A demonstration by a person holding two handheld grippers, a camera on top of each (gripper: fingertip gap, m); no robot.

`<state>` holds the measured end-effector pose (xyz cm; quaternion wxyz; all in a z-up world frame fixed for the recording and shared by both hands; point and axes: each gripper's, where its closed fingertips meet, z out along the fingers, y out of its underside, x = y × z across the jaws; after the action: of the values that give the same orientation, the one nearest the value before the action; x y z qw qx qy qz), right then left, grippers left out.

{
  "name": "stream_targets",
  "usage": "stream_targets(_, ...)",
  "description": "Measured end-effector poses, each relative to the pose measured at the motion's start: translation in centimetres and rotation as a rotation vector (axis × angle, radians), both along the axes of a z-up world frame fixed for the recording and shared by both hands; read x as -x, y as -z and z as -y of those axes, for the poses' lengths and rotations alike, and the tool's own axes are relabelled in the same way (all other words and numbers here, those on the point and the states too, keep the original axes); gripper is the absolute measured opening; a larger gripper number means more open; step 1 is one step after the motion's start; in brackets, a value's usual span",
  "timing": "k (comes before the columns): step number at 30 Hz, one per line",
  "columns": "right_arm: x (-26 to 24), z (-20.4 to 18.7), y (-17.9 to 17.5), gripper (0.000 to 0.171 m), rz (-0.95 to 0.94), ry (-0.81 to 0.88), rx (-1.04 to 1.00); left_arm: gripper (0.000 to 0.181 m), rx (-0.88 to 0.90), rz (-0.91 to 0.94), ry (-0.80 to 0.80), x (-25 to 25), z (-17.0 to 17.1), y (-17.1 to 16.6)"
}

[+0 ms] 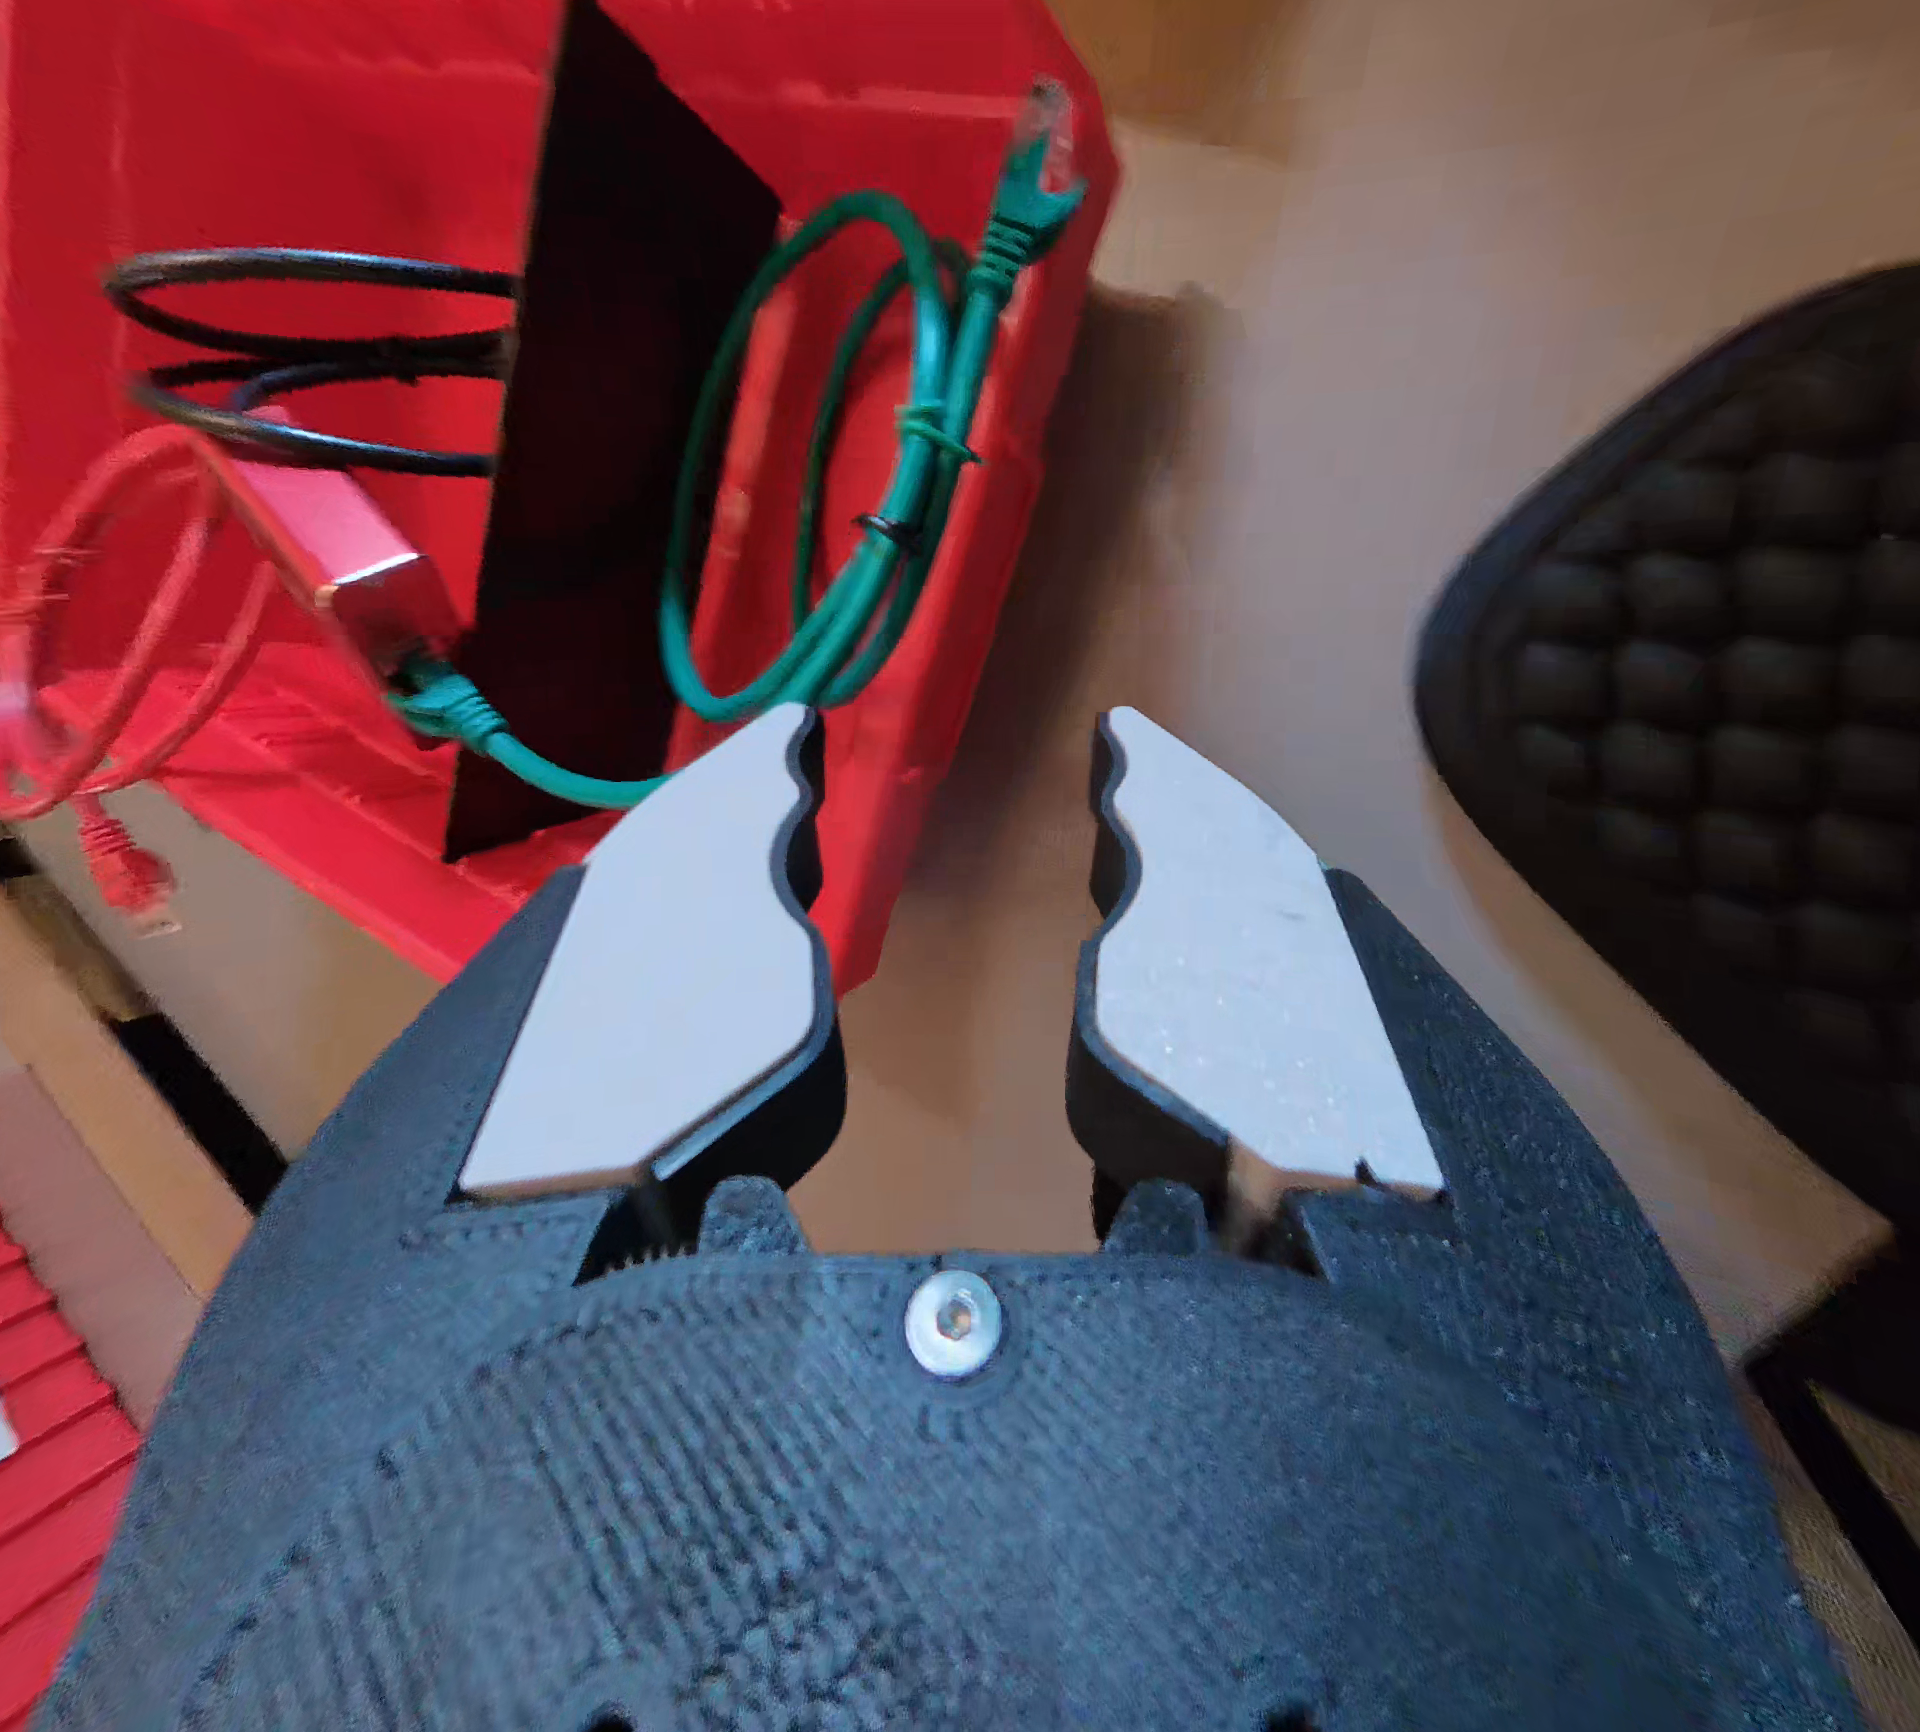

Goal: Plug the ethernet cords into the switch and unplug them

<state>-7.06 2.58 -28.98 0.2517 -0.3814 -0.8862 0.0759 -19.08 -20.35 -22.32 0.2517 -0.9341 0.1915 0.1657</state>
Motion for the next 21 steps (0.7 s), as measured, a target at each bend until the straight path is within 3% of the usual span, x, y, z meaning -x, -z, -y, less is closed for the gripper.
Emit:
stream_targets(1,-1.5,-0.5,0.0,0.033,-0.007,0.014,-0.007,0.051,0.034,0.032,0.011,-0.5,0.5,0.1)
stream_targets(6,-8.5,-4.4,-0.1,0.032,-0.064,0.079,-0.101,0.05,0.026,0.04,0.034,-1.7,1.3,0.5)
stream_targets(10,-12.2,-7.5,-0.2,0.031,-0.062,0.156,-0.129,0.053,0.006,-0.141,0.028,0.1,-0.4,2.0)
stream_targets(16,-13.2,-11.5,-0.2,0.031,-0.079,0.183,-0.166,0.049,0.099,-0.134,0.016,2.0,-2.3,4.5)
stream_targets(21,-12.2,-15.7,-0.7,0.042,-0.07,0.297,-0.223,0.031,0.104,-0.167,0.022,3.3,-4.2,5.4)
